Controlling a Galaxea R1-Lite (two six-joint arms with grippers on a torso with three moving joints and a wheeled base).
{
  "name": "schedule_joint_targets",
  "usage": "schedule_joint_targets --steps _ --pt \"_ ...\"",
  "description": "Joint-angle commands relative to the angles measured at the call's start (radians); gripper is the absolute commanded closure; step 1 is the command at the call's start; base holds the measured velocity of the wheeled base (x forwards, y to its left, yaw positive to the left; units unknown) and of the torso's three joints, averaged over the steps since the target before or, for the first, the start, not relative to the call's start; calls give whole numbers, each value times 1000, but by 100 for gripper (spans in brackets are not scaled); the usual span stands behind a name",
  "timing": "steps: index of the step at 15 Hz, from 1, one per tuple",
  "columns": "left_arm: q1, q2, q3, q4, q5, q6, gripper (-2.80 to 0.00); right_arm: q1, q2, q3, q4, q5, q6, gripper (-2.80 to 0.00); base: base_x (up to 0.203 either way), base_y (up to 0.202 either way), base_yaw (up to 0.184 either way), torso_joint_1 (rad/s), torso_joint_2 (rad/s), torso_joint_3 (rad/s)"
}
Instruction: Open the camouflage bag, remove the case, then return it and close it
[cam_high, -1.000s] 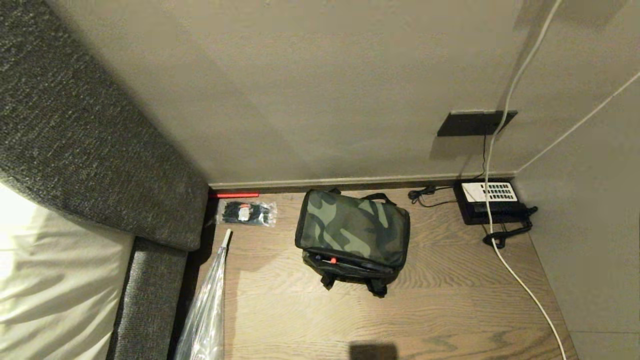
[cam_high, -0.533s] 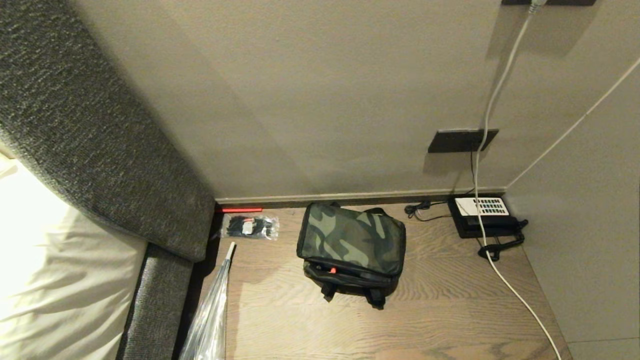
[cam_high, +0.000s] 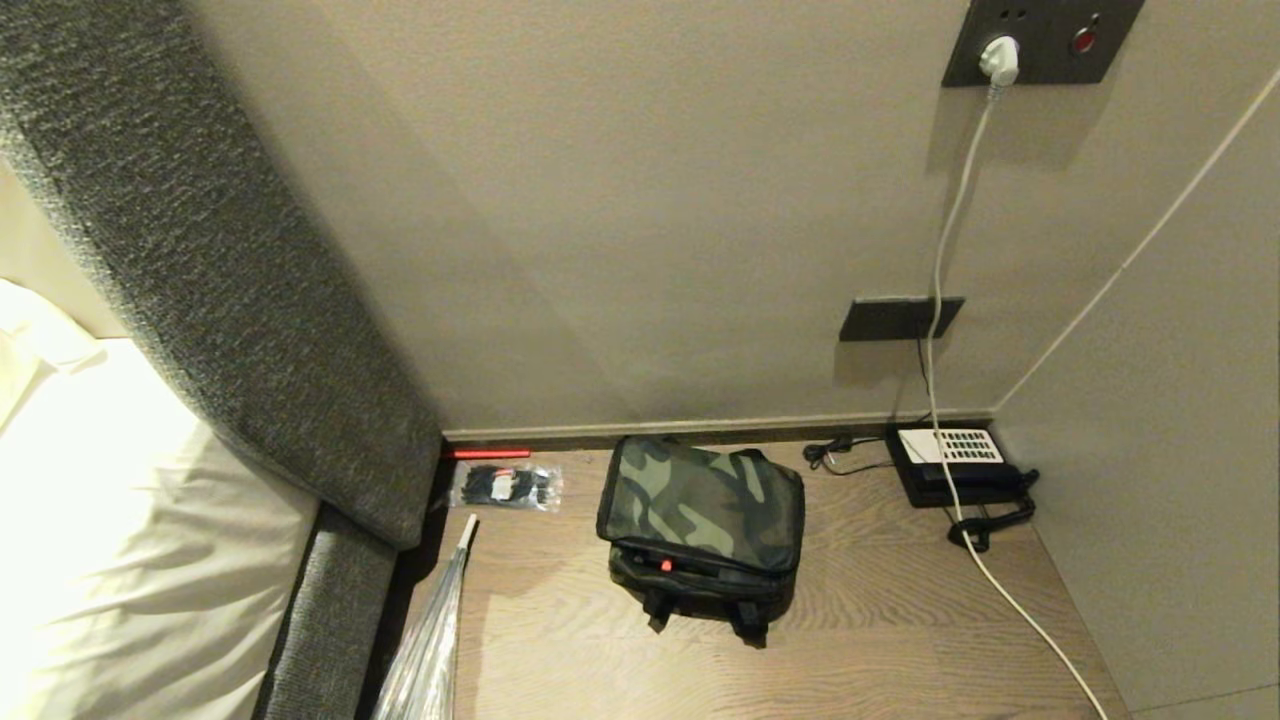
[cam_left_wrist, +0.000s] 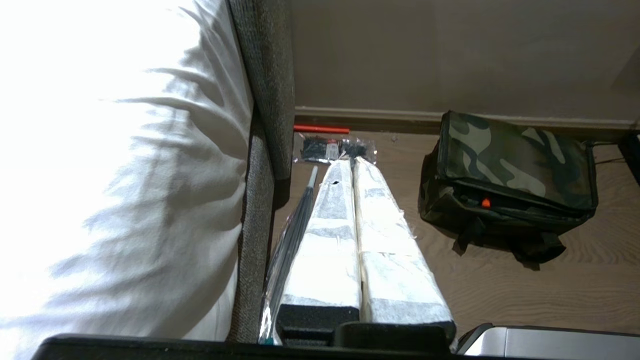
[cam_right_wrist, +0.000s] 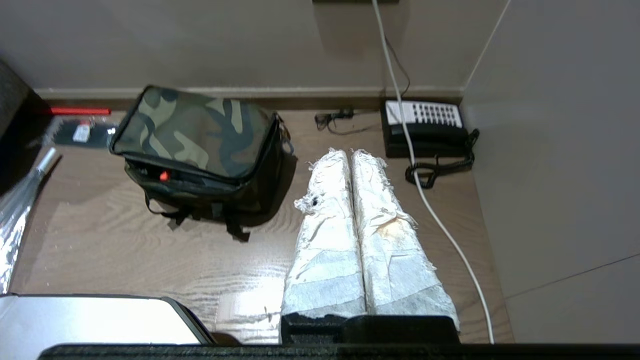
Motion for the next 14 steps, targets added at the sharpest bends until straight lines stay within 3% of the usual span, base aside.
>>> schedule_joint_targets --steps 1,14 --pt "0 0 3 0 1 0 0 0 -2 0 0 0 0 0 0 0 0 2 2 206" --pt "0 0 3 0 1 0 0 0 -2 0 0 0 0 0 0 0 0 3 3 204"
